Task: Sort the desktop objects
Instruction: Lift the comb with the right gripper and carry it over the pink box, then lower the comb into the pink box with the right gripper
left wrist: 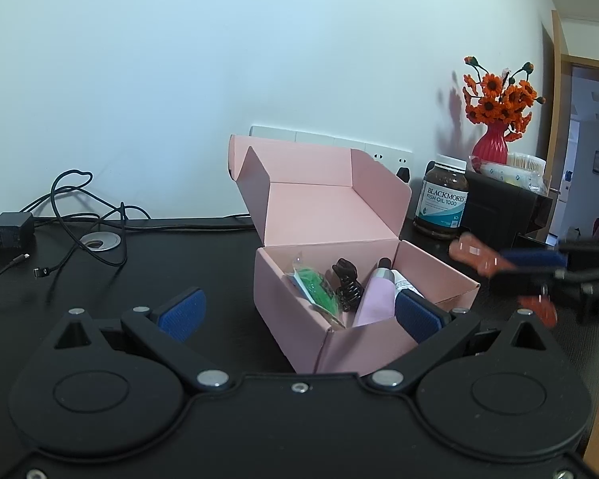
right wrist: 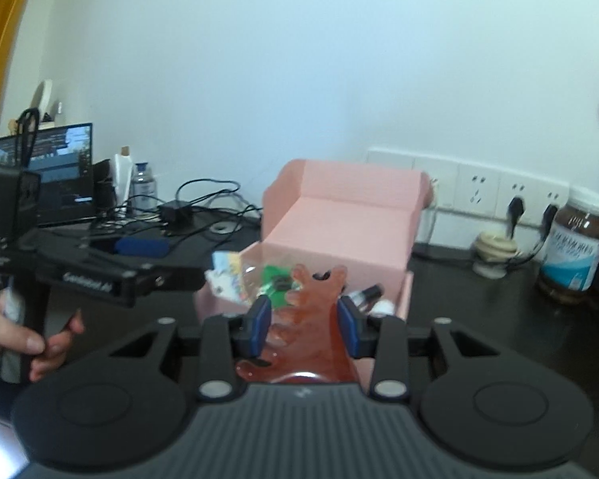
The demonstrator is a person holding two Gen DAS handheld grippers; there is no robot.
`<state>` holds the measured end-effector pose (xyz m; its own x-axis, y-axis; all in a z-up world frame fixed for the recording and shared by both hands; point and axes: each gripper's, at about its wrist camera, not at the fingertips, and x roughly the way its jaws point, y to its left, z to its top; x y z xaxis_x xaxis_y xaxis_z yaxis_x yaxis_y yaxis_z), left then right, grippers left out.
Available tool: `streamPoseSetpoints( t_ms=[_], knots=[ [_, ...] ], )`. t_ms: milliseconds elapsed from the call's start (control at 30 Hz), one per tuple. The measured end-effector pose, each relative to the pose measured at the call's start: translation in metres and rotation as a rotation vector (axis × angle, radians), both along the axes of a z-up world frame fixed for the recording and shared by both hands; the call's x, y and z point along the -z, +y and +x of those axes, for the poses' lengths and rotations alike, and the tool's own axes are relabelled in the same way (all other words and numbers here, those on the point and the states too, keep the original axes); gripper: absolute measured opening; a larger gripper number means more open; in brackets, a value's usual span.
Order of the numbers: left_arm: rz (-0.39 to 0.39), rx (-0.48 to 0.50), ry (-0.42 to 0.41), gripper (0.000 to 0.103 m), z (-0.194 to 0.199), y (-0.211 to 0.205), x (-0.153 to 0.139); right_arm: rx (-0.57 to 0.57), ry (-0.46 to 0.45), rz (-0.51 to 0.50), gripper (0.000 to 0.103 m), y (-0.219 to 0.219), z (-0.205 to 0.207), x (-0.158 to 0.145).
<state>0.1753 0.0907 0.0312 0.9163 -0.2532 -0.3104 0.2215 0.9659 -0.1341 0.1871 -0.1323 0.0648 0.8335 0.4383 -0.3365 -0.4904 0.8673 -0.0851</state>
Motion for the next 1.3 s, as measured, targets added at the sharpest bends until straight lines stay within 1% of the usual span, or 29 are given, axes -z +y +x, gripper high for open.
streamPoseSetpoints(
  t_ms=[200, 333, 433, 467, 533, 567, 600, 700, 767, 867, 1033, 1100, 1133, 1200, 1300],
  knots=[
    [0.01, 0.003, -0.006, 0.103, -0.001, -0.002, 0.0, 0.021, -0.048, -0.07, 0.036, 0.001, 0.017, -0.018],
    [0.01, 0.002, -0.007, 0.103, -0.001, -0.002, 0.0, -0.002, -0.036, -0.104, 0.036, 0.009, 0.033, -0.024],
    [0.004, -0.001, -0.009, 0.103, -0.001, -0.001, 0.0, -0.064, -0.01, -0.143, 0.035, 0.02, 0.048, -0.025],
    [0.0, -0.001, -0.007, 0.103, -0.001, 0.0, 0.0, -0.097, -0.011, -0.157, 0.031, 0.024, 0.052, -0.026],
    [-0.006, -0.002, -0.004, 0.103, -0.001, 0.001, 0.0, -0.147, 0.003, -0.19, 0.031, 0.033, 0.062, -0.026],
    [-0.009, -0.003, -0.003, 0.103, -0.001, 0.001, 0.0, -0.154, 0.019, -0.196, 0.029, 0.037, 0.068, -0.025],
    [-0.011, -0.004, -0.002, 0.103, -0.001, 0.002, 0.0, -0.16, 0.036, -0.2, 0.023, 0.04, 0.074, -0.025],
    [-0.013, -0.004, -0.001, 0.103, -0.001, 0.002, 0.0, -0.172, 0.097, -0.195, 0.02, 0.047, 0.089, -0.021],
    [-0.013, -0.003, -0.001, 0.103, -0.001, 0.002, 0.0, -0.162, 0.106, -0.208, 0.02, 0.051, 0.093, -0.017],
    [-0.012, -0.001, -0.001, 0.103, -0.001, 0.002, 0.0, -0.159, 0.132, -0.197, 0.02, 0.052, 0.099, -0.014],
    [-0.014, -0.001, 0.004, 0.103, 0.001, 0.002, 0.0, -0.186, 0.238, -0.204, 0.021, 0.056, 0.111, -0.006],
    [-0.014, -0.002, 0.004, 0.103, 0.001, 0.002, 0.0, -0.209, 0.297, -0.191, 0.029, 0.061, 0.119, -0.001],
    [-0.014, -0.003, 0.003, 0.103, 0.001, 0.002, 0.0, -0.214, 0.321, -0.186, 0.03, 0.064, 0.122, 0.002],
    [-0.014, -0.004, 0.003, 0.103, 0.0, 0.002, 0.0, -0.221, 0.355, -0.203, 0.031, 0.071, 0.127, 0.008],
    [-0.017, -0.002, 0.005, 0.103, 0.001, 0.003, 0.0, -0.188, 0.375, -0.242, 0.03, 0.079, 0.132, 0.014]
  ],
)
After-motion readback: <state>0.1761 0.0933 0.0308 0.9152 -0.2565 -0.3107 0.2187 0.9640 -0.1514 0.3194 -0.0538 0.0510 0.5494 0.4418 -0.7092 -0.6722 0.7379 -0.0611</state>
